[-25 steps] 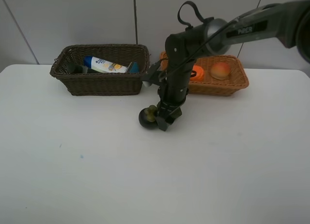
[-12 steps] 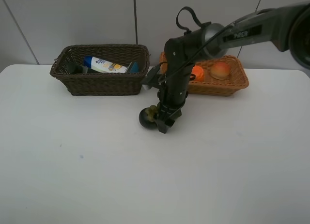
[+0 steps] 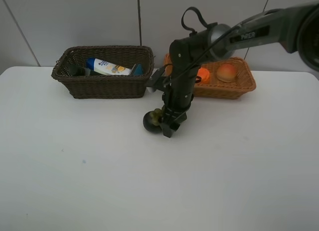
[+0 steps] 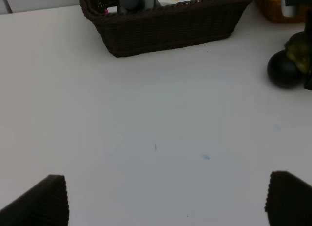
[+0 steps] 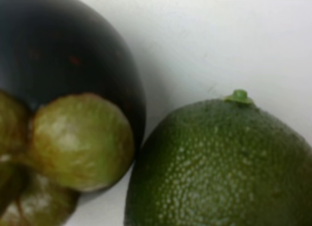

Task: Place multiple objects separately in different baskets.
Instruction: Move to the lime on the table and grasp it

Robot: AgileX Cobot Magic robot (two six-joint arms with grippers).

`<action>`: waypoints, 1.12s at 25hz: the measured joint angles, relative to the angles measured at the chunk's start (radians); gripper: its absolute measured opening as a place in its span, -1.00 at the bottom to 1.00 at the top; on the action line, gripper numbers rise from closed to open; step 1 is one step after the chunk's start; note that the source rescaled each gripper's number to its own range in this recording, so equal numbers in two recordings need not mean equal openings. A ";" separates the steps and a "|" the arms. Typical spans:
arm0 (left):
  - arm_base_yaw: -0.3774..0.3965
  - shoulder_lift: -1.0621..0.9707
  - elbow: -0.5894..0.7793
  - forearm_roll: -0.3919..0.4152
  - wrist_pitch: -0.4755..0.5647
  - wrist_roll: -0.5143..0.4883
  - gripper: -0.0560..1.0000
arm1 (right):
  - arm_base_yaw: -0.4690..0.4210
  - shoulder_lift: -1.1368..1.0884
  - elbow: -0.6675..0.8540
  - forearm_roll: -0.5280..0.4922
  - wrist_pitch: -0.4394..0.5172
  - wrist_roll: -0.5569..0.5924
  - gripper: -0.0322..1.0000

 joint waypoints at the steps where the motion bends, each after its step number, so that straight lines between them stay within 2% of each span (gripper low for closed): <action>1: 0.000 0.000 0.000 0.000 0.000 0.000 0.99 | 0.000 0.000 0.000 0.000 0.000 0.000 1.00; 28: 0.000 0.000 0.000 0.000 0.000 0.000 0.99 | 0.000 0.000 0.000 -0.002 -0.001 0.016 1.00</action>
